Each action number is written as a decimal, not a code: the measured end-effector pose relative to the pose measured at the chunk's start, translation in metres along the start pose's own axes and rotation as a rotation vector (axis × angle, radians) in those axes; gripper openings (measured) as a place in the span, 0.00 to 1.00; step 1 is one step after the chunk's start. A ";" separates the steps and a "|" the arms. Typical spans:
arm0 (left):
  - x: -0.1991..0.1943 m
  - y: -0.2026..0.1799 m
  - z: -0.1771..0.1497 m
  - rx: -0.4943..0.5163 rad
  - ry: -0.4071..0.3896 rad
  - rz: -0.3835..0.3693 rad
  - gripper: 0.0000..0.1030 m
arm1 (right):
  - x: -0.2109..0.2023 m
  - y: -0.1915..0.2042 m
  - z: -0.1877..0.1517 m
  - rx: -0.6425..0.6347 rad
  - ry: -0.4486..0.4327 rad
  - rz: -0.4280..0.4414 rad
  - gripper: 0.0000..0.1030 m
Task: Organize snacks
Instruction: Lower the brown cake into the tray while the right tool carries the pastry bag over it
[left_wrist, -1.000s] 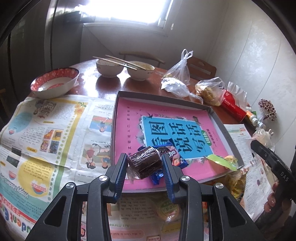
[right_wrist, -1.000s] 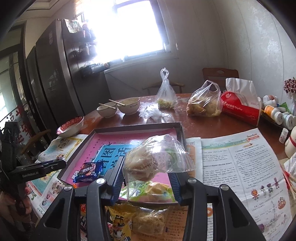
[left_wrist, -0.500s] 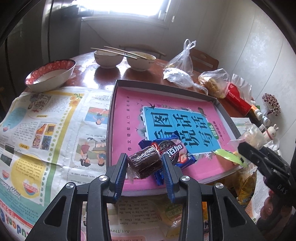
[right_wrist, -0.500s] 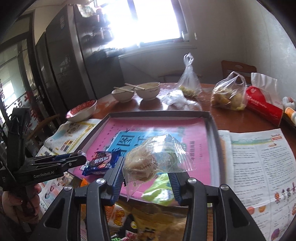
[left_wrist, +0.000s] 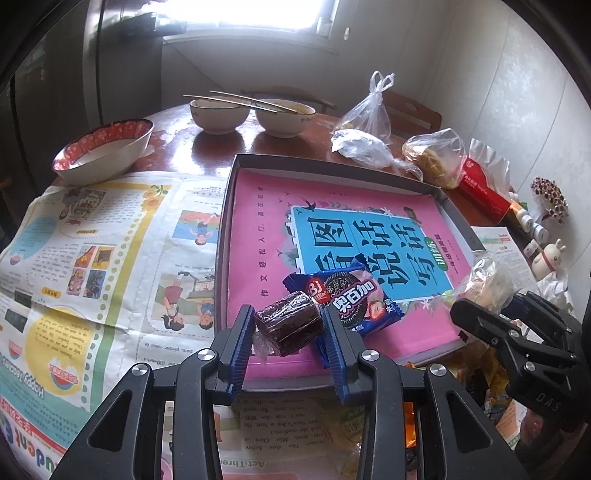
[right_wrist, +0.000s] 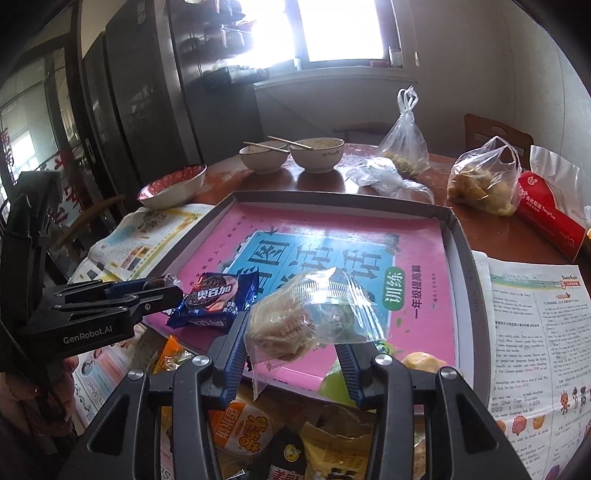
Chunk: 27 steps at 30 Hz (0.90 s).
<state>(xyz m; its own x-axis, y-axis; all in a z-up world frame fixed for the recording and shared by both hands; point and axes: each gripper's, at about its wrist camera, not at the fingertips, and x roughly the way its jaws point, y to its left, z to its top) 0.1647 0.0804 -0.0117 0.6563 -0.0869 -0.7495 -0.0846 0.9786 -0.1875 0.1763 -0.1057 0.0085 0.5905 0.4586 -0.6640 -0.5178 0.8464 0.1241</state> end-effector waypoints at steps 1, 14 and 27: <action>0.001 -0.001 0.000 0.001 0.002 0.001 0.38 | 0.001 0.001 0.000 -0.002 0.006 -0.003 0.44; 0.005 -0.004 -0.002 0.008 0.012 -0.020 0.38 | 0.011 0.013 -0.005 -0.065 0.054 -0.037 0.44; 0.005 -0.007 -0.002 0.010 0.015 -0.029 0.38 | 0.011 0.009 -0.006 -0.051 0.062 -0.042 0.44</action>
<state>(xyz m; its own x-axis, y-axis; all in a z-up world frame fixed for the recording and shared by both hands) 0.1673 0.0730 -0.0154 0.6474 -0.1176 -0.7530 -0.0585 0.9774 -0.2030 0.1745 -0.0945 -0.0015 0.5736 0.4037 -0.7127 -0.5247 0.8493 0.0587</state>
